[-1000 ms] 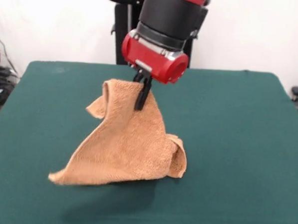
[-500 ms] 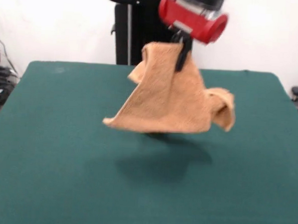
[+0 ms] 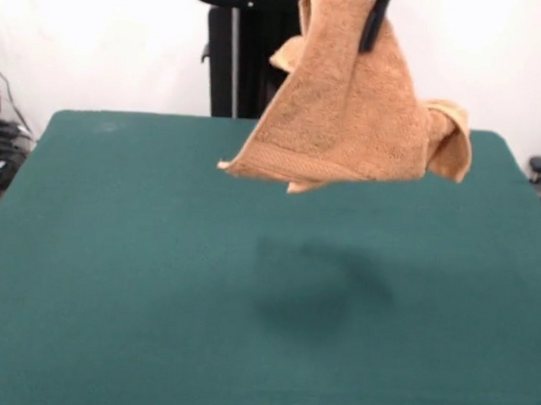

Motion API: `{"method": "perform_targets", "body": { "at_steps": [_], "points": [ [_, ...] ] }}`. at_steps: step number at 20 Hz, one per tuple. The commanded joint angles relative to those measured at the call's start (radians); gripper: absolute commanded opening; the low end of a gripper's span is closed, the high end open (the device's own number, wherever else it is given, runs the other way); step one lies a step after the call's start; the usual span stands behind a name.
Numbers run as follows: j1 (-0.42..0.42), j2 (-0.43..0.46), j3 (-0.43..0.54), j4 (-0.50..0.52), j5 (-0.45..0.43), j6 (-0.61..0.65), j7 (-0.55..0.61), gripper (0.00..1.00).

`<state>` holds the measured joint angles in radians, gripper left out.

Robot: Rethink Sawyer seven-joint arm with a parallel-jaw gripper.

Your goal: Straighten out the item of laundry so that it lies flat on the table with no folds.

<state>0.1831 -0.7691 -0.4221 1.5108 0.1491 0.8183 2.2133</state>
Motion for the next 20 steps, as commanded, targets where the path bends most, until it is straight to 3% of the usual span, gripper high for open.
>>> {"method": "perform_targets", "body": {
  "at_steps": [1,9,14,20],
  "points": [
    [-0.039,0.1,0.097,0.211,-0.048,-0.084,0.069,0.0],
    [-0.011,0.271,0.104,0.228,-0.053,-0.323,0.189,0.0],
    [-0.005,0.35,0.112,0.232,-0.015,-0.403,0.207,0.0],
    [-0.129,0.481,0.278,0.258,0.039,-0.637,0.186,0.0]
  ]
}}
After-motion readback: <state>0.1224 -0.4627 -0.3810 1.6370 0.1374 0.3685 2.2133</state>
